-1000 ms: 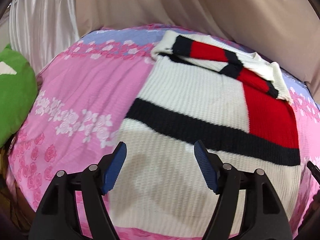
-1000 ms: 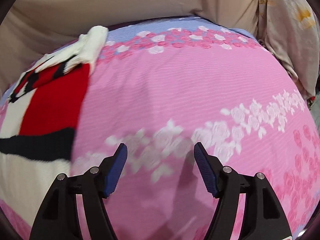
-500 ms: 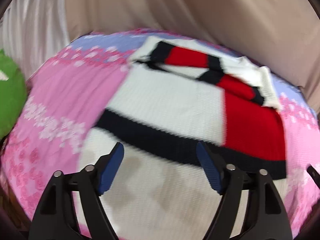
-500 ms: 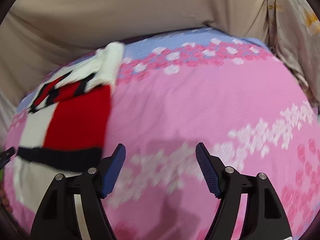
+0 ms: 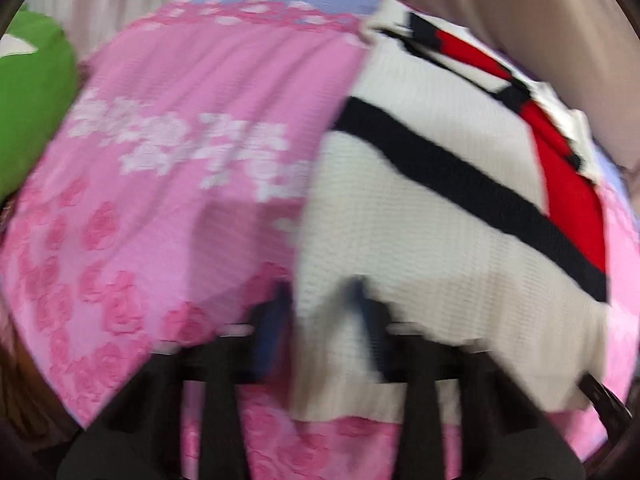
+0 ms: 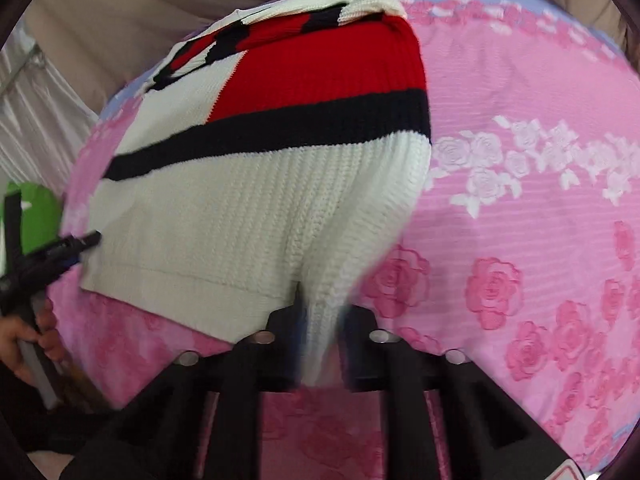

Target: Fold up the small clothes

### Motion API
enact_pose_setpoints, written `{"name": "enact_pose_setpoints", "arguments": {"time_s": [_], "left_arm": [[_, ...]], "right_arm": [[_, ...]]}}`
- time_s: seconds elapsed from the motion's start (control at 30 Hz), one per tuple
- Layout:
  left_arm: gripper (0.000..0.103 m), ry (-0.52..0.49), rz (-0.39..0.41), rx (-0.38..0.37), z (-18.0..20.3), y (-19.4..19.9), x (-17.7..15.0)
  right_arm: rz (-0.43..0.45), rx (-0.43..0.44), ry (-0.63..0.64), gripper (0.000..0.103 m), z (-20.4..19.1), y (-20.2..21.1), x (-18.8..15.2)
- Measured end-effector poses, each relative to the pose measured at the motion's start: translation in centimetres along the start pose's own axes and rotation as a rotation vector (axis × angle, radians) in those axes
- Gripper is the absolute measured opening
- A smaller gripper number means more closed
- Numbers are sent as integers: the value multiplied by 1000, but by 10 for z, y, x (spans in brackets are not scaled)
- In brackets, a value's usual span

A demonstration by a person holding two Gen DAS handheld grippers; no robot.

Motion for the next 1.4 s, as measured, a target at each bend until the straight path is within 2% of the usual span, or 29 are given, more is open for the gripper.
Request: {"name": "enact_pose_setpoints", "arguments": {"time_s": [0.17, 0.3, 0.4, 0.47, 0.53, 0.6, 0.63, 0.7, 0.73, 0.77, 0.83, 0.9, 0.97, 1.03, 1.07, 1.1, 1.13, 1.17, 1.2, 1.23, 1.27, 1.33, 1.4], "left_arm": [[7, 7, 10, -71, 5, 29, 3], [6, -49, -17, -157, 21, 70, -21], [6, -91, -76, -204, 29, 97, -50], [6, -111, -135, -240, 28, 122, -74], [6, -117, -169, -261, 23, 148, -83], [6, -104, -164, -273, 17, 173, -74], [6, -100, -133, -275, 19, 184, -58], [6, -93, -40, -297, 30, 191, -12], [6, -92, 33, -325, 41, 189, 24], [7, -99, 97, -355, 54, 183, 54], [7, -133, 211, -364, 80, 158, 106], [8, -159, 274, -328, 102, 124, 143], [12, -167, 263, -271, 121, 64, 175], [22, -124, 214, -181, 122, 6, 190], [36, -93, 192, -140, 119, -15, 190], [38, -70, 177, -102, 112, -30, 191], [39, -47, 175, -82, 105, -39, 191], [48, -42, 174, -84, 103, -41, 188], [64, -45, 171, -85, 99, -40, 188], [71, -49, 180, -84, 95, -37, 186], [79, -51, 192, -87, 93, -34, 183], [84, -89, 184, -85, 95, -40, 173], [84, -141, 140, -64, 103, -57, 165]], "right_arm": [[53, 2, 29, 11, 3, 41, 18], [49, -26, 49, 11, 16, 78, 12], [3, -53, 56, 10, 30, 105, -9], [-58, -67, 61, 10, 38, 127, -34], [-123, -60, 50, 10, 40, 147, -59], [-174, -36, 60, 10, 31, 171, -75], [-165, -7, 57, 10, 21, 183, -67], [-57, 33, 106, 10, 1, 190, -16], [1, 40, 132, 10, -5, 189, 11], [103, 51, 156, 10, -10, 183, 58], [238, 76, 139, 11, -7, 156, 125], [276, 82, 119, 12, 0, 108, 174], [284, 60, 67, 19, 13, 44, 217], [284, -10, 14, 21, 28, 3, 237], [277, -41, -13, 25, 34, -15, 244], [275, -62, -28, 27, 40, -24, 248], [279, -83, -32, 33, 43, -28, 249], [291, -96, -32, 43, 45, -27, 248], [306, -96, -28, 50, 45, -25, 244], [312, -100, -17, 64, 47, -21, 237], [314, -105, -3, 69, 49, -20, 232], [295, -118, 30, 70, 53, -25, 218], [236, -126, 27, 70, 60, -46, 208]]}}
Point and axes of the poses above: each gripper's, at about its wrist camera, not at the fingertips, and y roughly against the way its jaws point, z to its right, x to its top, the point moved 9 cm from there along -y, roughly the way its jaws point, and after that the axes turned 11 degrees about z, right-handed, at the moved point
